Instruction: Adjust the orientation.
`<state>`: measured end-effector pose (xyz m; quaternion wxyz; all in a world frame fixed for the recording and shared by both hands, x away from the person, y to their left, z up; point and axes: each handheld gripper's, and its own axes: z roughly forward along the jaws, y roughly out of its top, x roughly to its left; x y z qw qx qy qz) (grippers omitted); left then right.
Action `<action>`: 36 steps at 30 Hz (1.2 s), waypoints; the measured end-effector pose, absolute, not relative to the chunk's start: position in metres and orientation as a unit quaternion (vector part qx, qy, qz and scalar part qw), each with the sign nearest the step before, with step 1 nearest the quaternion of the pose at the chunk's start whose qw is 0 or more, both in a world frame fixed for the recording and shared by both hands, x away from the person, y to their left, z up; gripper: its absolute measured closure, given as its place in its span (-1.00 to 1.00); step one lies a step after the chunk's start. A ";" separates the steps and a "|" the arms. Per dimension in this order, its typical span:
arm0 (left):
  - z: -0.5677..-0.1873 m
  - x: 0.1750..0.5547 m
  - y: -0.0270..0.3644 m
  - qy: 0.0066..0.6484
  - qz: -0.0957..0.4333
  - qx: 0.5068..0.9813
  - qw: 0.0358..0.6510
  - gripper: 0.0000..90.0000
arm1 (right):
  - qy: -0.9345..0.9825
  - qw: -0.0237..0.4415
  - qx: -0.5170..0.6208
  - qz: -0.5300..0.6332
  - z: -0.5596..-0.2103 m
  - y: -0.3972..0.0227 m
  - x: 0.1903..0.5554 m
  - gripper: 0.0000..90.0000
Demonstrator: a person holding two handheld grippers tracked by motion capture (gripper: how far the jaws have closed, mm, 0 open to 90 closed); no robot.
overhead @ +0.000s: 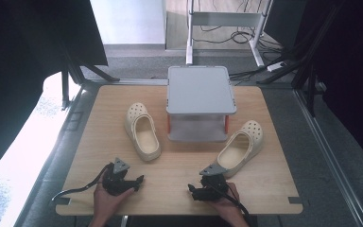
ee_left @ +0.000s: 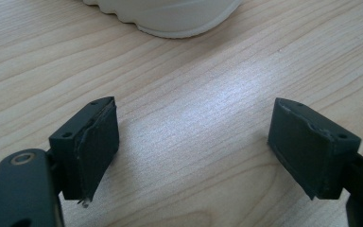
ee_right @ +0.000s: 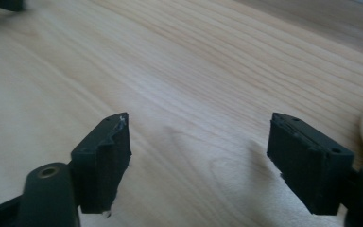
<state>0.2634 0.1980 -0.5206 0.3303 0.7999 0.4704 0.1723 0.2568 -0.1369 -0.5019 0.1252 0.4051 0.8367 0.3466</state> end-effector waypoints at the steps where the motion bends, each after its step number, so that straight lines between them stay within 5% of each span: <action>1: -0.521 0.264 0.198 0.470 0.172 0.800 0.331 -0.61 | 0.837 0.125 0.405 0.347 -0.502 -0.137 0.257 -0.48; 13: -0.521 0.264 0.199 0.468 0.171 0.801 0.331 -0.61 | 0.837 0.095 0.406 0.354 -0.472 -0.135 0.269 -0.36; 20: -0.521 0.264 0.199 0.468 0.171 0.801 0.331 -0.61 | 0.853 0.115 0.373 0.347 -0.445 -0.115 0.277 -0.29; 36: -0.521 0.265 0.199 0.467 0.171 0.802 0.332 -0.61 | 0.894 0.094 0.334 0.284 -0.413 -0.030 0.355 -0.19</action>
